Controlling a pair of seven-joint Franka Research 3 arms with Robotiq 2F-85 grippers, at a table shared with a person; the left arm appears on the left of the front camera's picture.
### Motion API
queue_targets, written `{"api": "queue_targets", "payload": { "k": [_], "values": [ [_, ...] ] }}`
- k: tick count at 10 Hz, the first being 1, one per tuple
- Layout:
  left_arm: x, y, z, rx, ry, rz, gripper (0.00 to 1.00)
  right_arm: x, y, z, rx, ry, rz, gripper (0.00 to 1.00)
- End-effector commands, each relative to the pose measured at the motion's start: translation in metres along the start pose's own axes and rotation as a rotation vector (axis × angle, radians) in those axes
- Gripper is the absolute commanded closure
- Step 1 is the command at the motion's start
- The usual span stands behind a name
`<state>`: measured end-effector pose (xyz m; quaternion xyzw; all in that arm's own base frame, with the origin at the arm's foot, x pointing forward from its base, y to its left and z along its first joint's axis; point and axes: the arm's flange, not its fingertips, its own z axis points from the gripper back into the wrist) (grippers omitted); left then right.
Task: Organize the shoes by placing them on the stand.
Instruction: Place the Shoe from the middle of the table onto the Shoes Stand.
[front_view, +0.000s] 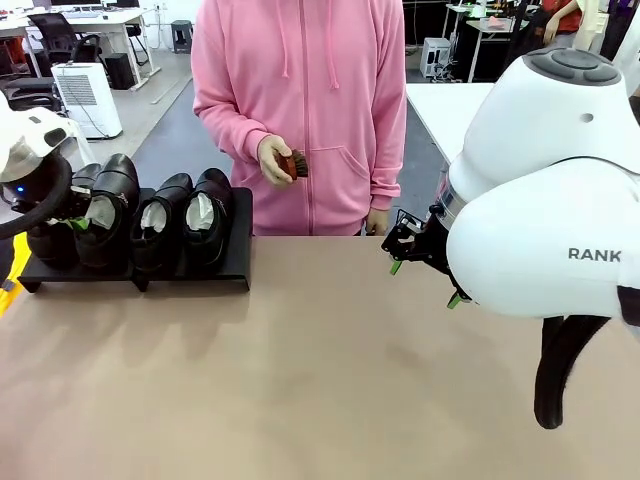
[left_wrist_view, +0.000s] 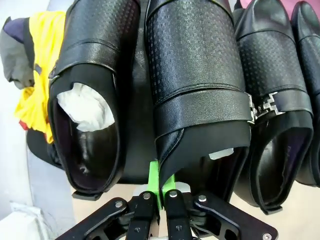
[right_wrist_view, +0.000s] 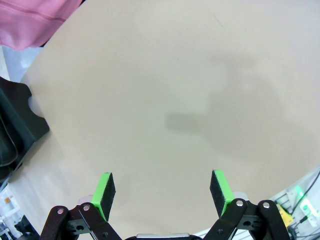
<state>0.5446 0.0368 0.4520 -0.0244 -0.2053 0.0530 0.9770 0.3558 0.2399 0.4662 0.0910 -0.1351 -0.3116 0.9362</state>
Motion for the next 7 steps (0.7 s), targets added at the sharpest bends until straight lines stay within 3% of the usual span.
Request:
{"api": "queue_targets", "payload": {
  "k": [1,5,6,7],
  "values": [
    [0.009,0.002,-0.003,-0.023,-0.015,0.036,1.00,0.003,0.001,0.000,0.024,0.013,0.014,0.00],
    [0.012,0.002,-0.012,-0.034,0.010,0.053,1.00,0.003,0.001,0.000,0.024,0.013,0.014,0.00],
    [0.011,0.001,-0.012,-0.031,0.023,0.052,0.91,0.003,0.001,0.000,0.024,0.013,0.014,0.00],
    [0.012,0.002,-0.015,-0.022,0.032,0.049,0.72,0.003,0.001,0.000,0.024,0.013,0.014,0.00]
  ]
}}
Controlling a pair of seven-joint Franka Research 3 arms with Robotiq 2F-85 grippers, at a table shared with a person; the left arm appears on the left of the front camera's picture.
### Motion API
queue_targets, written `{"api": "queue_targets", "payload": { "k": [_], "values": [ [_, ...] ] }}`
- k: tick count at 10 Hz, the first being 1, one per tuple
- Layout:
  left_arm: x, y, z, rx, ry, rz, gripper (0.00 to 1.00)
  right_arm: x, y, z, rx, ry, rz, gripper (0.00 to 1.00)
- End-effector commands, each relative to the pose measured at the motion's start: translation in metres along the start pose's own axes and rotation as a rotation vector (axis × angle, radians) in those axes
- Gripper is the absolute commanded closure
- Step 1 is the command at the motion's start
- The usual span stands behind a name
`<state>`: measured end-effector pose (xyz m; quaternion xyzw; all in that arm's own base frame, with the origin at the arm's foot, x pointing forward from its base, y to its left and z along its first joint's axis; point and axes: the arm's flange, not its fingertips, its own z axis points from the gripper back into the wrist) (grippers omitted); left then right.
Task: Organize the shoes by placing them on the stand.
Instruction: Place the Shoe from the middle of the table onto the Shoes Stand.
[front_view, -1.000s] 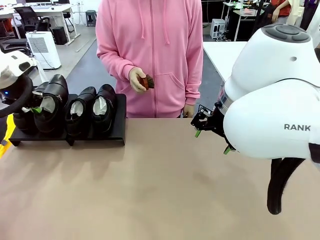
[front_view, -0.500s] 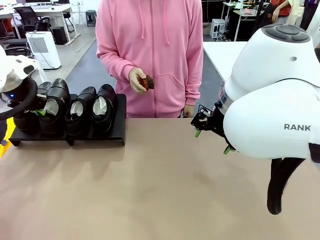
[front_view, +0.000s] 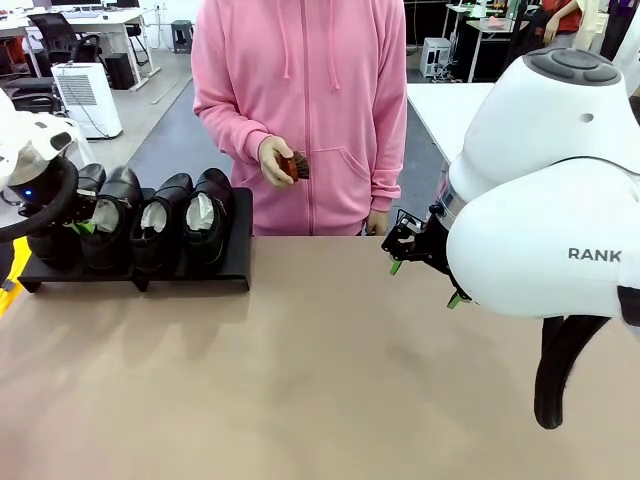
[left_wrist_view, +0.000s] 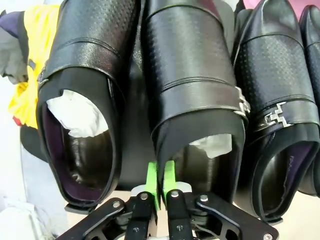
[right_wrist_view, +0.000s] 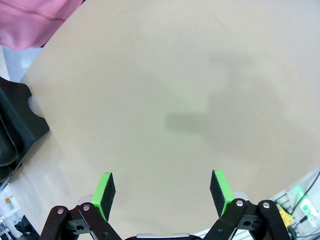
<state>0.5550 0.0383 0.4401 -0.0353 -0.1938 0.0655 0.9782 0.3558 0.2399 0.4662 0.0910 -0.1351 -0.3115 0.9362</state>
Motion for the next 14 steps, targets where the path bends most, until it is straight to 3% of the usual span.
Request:
{"api": "queue_targets", "payload": {
  "k": [1,5,11,12,14],
  "values": [
    [0.007,0.000,-0.002,0.008,0.000,0.015,0.55,0.003,0.001,0.000,0.024,0.013,0.014,0.00],
    [0.006,-0.012,0.015,0.038,-0.053,-0.015,0.55,0.003,0.001,0.000,0.024,0.013,0.014,0.00],
    [-0.040,-0.031,0.098,-0.018,-0.074,-0.076,0.55,0.003,0.001,0.000,0.024,0.013,0.014,0.00],
    [-0.015,-0.029,0.077,-0.003,-0.068,-0.057,0.55,0.003,0.001,0.000,0.024,0.013,0.014,0.00],
    [-0.015,-0.029,0.077,-0.003,-0.068,-0.057,0.55,0.003,0.001,0.000,0.024,0.013,0.014,0.00]
  ]
}}
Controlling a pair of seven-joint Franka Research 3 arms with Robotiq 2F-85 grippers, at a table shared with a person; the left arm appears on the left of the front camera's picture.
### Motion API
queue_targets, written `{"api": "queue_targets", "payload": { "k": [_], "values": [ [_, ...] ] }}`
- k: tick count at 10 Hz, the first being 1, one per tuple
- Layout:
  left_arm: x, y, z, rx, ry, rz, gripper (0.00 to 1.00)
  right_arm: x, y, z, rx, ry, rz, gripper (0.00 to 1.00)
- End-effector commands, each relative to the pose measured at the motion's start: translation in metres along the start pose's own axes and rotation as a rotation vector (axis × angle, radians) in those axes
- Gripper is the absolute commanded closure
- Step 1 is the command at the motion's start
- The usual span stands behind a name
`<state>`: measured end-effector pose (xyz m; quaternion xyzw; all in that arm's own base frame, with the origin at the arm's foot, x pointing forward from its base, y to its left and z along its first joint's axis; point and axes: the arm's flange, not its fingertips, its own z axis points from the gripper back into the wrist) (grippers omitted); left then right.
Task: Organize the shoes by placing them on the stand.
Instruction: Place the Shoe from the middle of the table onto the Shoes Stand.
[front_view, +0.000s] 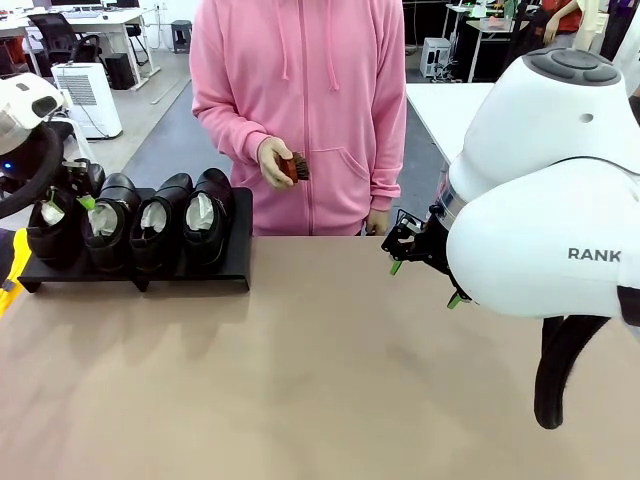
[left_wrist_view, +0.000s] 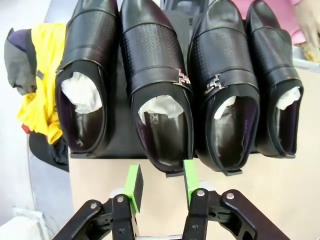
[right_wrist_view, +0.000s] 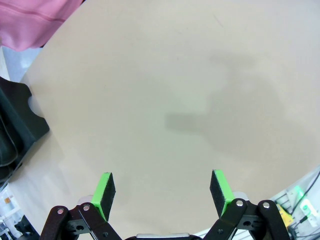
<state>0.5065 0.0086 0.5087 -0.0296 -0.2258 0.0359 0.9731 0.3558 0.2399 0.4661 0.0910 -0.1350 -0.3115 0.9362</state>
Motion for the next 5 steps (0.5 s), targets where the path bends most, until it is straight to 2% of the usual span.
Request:
{"api": "queue_targets", "payload": {
  "k": [1,5],
  "values": [
    [0.0074,0.0020,-0.0042,0.002,-0.005,0.004,0.55,0.0027,0.0006,0.0001,0.024,0.013,0.014,0.00],
    [0.0074,0.0020,-0.0042,0.002,-0.005,0.004,0.55,0.0027,0.0006,0.0001,0.024,0.013,0.014,0.00]
  ]
}}
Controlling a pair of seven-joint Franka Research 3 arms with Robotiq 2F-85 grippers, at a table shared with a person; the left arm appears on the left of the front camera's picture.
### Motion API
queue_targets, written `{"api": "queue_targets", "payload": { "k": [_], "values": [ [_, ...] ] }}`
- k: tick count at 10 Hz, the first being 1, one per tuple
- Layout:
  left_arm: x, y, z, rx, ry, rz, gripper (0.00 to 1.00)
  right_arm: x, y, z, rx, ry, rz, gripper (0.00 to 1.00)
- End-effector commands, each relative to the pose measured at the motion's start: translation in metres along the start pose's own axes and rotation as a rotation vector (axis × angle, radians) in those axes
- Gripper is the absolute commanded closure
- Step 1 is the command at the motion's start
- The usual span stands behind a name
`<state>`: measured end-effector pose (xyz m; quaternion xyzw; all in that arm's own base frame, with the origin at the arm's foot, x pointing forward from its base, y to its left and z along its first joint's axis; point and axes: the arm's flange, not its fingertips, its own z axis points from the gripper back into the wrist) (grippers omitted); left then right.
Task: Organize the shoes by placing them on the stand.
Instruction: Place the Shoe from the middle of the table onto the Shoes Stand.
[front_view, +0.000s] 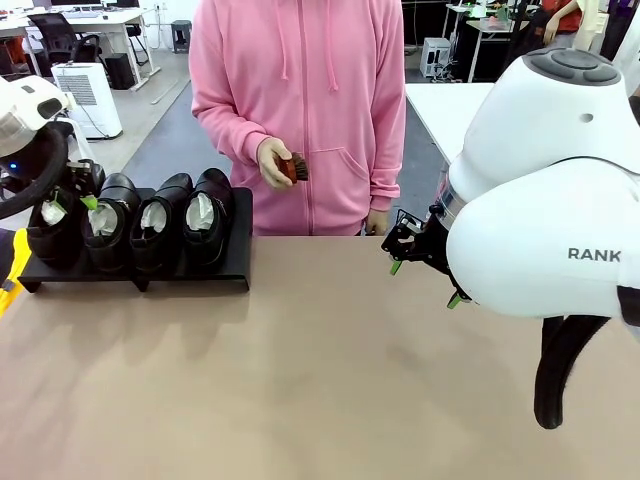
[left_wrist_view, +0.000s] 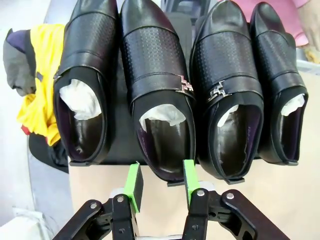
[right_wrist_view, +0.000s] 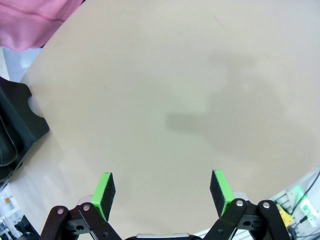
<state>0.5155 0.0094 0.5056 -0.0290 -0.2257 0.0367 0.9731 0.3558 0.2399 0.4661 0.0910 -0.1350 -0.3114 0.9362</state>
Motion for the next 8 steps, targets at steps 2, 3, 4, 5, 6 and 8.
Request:
{"api": "queue_targets", "payload": {
  "k": [2,3,4,5,6,8],
  "values": [
    [0.0006,0.0015,0.0026,0.001,-0.005,0.003,0.55,0.0027,0.0006,0.0001,0.024,0.013,0.014,0.00],
    [0.0006,0.0015,0.0026,0.001,-0.005,0.003,0.55,0.0027,0.0006,0.0001,0.024,0.013,0.014,0.00],
    [0.0006,0.0015,0.0026,0.001,-0.005,0.003,0.55,0.0027,0.0006,0.0001,0.024,0.013,0.014,0.00],
    [0.0006,0.0015,0.0026,0.001,-0.005,0.003,0.55,0.0027,0.0006,0.0001,0.024,0.013,0.014,0.00],
    [0.0006,0.0015,0.0026,0.001,-0.005,0.003,0.55,0.0027,0.0006,0.0001,0.024,0.013,0.014,0.00],
    [0.0006,0.0015,0.0026,0.001,-0.005,0.003,0.55,0.0027,0.0006,0.0001,0.024,0.013,0.014,0.00]
  ]
}}
